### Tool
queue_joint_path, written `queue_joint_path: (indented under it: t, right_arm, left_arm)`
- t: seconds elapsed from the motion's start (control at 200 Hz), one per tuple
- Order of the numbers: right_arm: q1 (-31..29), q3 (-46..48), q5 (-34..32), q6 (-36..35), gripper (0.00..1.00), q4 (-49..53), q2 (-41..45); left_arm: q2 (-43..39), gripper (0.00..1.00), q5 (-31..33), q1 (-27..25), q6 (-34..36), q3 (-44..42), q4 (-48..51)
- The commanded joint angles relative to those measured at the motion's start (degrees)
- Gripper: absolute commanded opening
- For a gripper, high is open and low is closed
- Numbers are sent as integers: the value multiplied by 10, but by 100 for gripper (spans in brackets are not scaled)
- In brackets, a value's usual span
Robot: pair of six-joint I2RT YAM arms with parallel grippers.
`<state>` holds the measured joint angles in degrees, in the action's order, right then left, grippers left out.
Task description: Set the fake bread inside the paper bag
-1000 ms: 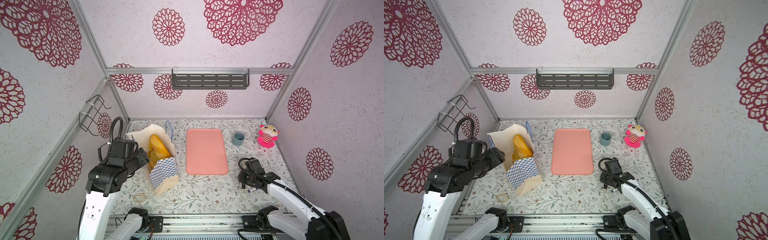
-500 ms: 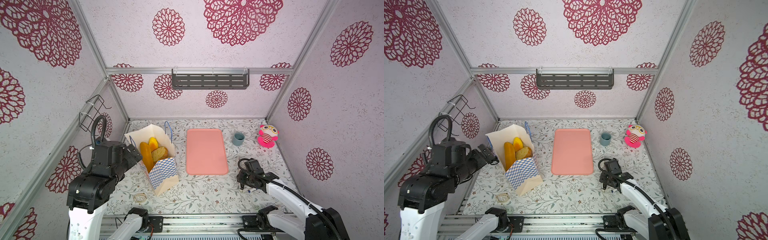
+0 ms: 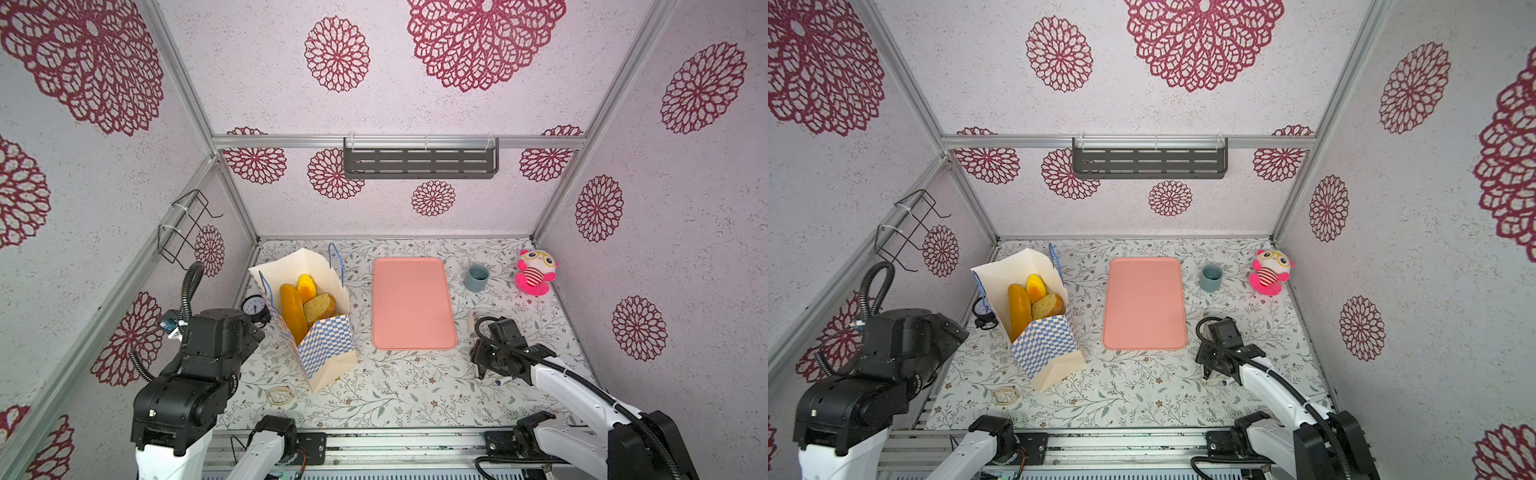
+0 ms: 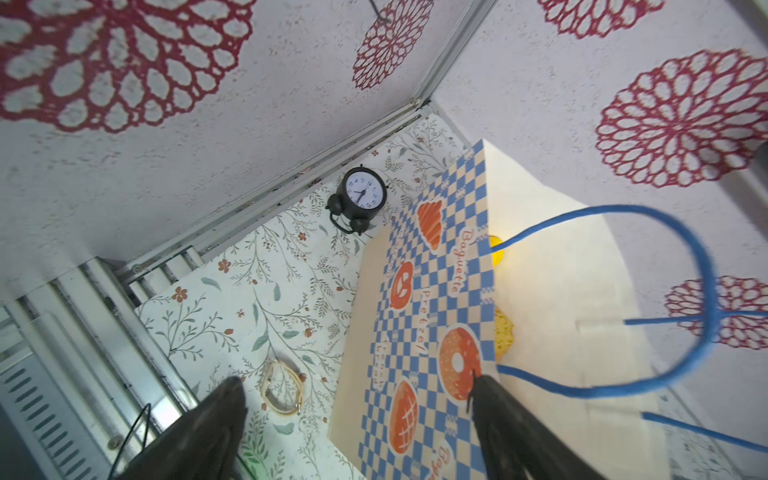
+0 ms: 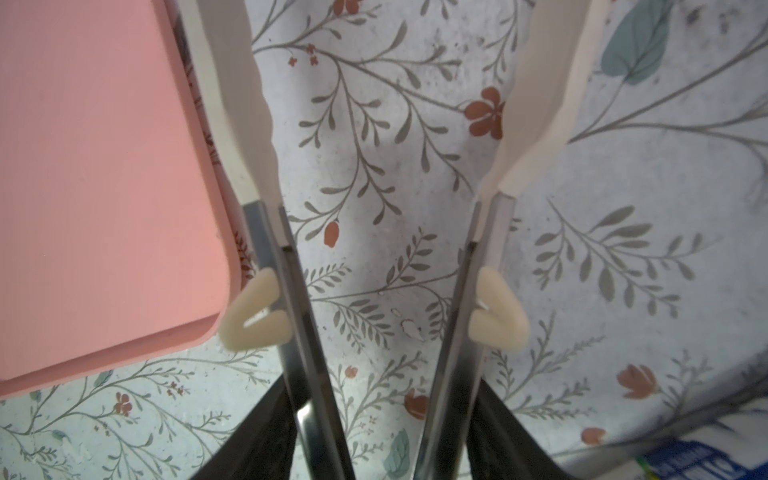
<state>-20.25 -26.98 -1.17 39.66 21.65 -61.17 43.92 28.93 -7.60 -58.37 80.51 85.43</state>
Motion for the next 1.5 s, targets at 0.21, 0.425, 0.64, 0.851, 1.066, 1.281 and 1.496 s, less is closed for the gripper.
queue_joint_path:
  t: [0.21, 0.425, 0.64, 0.851, 1.066, 1.281, 1.496]
  right_arm:
    - [5, -30, 7, 3, 79, 10, 28]
    - [5, -64, -1, -2, 87, 42, 53]
    - [6, -125, -13, -2, 89, 78, 82]
    - [7, -184, -19, -5, 89, 106, 96]
    - [10, -227, -25, -4, 89, 123, 105]
    - [12, -247, -23, -1, 89, 130, 105]
    - [13, -246, -22, 3, 89, 132, 102]
  left_arm:
    - [-57, 72, -78, 71, -74, -150, -65]
    - [-68, 70, -163, 155, -61, -226, -119]
    - [-39, 64, -277, 267, -36, -326, -206]
    - [39, 60, -362, 341, -13, -398, -313]
    - [154, 60, -423, 338, -7, -427, -410]
    - [257, 59, -431, 299, 10, -412, -466]
    - [351, 60, -440, 254, 25, -371, -514]
